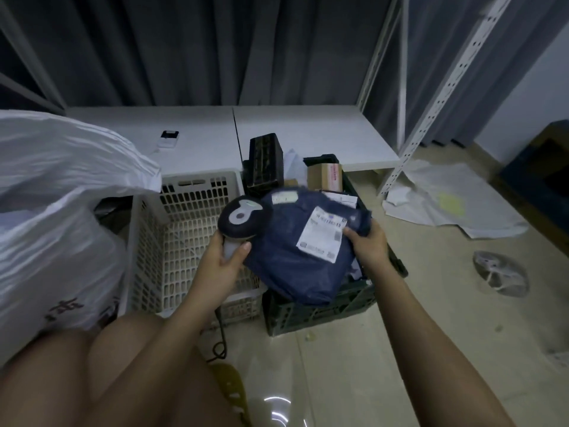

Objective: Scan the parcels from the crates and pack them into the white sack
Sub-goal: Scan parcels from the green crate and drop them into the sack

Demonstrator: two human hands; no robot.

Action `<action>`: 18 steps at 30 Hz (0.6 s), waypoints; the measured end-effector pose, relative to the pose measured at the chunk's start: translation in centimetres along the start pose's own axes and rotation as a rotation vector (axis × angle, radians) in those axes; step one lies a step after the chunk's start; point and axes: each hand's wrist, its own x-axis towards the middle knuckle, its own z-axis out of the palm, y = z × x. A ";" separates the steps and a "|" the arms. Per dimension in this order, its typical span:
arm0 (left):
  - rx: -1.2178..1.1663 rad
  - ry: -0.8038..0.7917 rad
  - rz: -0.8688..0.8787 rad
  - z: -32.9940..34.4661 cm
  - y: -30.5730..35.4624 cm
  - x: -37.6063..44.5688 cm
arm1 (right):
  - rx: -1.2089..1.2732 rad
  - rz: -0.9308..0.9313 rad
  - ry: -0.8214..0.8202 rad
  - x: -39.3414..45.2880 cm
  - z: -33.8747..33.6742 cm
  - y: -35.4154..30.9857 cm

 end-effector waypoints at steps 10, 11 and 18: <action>-0.002 -0.043 -0.068 -0.7 -2.4 -1.5 | -0.026 0.204 0.034 -3.9 3.7 8.0; -0.007 -0.046 -0.073 -0.6 -2.6 -1.5 | -0.006 0.209 0.041 -3.9 3.8 8.1; -0.005 -0.065 -0.092 -0.1 -3.3 -1.9 | 0.158 0.431 0.299 -5.5 4.9 9.8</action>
